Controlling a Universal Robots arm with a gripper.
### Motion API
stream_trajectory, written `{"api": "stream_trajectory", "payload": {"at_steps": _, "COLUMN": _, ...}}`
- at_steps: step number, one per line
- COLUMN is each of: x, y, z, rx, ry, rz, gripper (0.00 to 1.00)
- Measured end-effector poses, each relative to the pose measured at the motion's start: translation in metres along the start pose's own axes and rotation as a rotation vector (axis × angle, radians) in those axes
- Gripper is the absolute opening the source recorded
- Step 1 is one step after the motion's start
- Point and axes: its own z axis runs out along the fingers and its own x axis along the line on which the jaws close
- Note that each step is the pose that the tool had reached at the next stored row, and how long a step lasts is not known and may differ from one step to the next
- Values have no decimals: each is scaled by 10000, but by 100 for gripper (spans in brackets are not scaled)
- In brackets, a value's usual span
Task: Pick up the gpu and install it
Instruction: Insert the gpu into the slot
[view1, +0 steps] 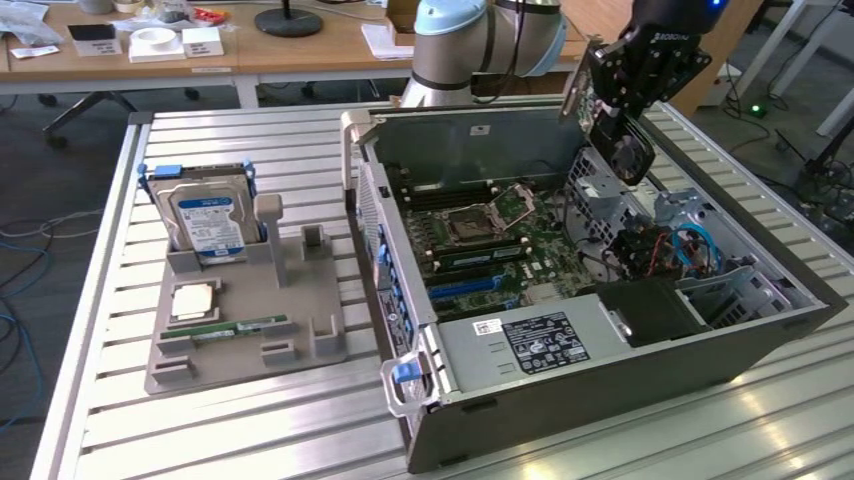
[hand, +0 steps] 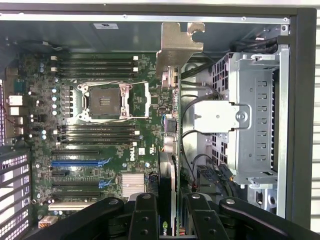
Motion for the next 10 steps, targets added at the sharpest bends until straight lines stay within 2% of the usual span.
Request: {"api": "stream_trajectory", "payload": {"at_steps": 10, "x": 0, "y": 0, "z": 0, "rx": -9, "ry": 26, "rz": -587, "gripper": 26}}
